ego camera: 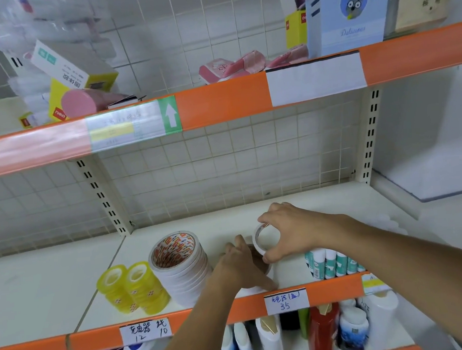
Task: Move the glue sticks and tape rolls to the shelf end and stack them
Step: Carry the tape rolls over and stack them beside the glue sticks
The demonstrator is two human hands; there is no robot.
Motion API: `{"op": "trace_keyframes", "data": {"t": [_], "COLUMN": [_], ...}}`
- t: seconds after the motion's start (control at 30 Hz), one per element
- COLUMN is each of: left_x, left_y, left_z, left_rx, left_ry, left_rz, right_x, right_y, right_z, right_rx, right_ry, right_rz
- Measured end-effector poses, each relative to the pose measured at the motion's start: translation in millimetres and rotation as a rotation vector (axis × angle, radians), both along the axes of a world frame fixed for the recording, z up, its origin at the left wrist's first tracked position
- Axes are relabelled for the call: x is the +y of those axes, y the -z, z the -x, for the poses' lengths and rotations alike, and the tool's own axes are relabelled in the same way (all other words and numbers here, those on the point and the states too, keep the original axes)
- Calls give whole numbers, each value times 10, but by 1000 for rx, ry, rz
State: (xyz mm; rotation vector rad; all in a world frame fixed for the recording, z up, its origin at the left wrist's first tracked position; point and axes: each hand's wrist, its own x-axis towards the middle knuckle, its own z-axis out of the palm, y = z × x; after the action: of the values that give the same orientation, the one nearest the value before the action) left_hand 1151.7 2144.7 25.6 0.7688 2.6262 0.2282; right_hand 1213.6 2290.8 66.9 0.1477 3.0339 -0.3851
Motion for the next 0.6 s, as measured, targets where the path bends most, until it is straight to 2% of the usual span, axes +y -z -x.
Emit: {"op": "trace_keyframes", "data": {"t": [0.13, 0.33, 0.6], "left_x": [-43, -130, -276], "left_y": [-142, -365, -476], "left_z": [-15, -75, -175], "left_rx": [-16, 111, 165], "left_ry": [-14, 59, 70], "left_rz": [7, 82, 100], "right_x": [-10, -93, -245], "right_y": [25, 108, 257], "right_z": [30, 133, 207], "right_rx": [-30, -65, -35], "right_ry": [-12, -75, -175], "right_rz": [11, 31, 96]}}
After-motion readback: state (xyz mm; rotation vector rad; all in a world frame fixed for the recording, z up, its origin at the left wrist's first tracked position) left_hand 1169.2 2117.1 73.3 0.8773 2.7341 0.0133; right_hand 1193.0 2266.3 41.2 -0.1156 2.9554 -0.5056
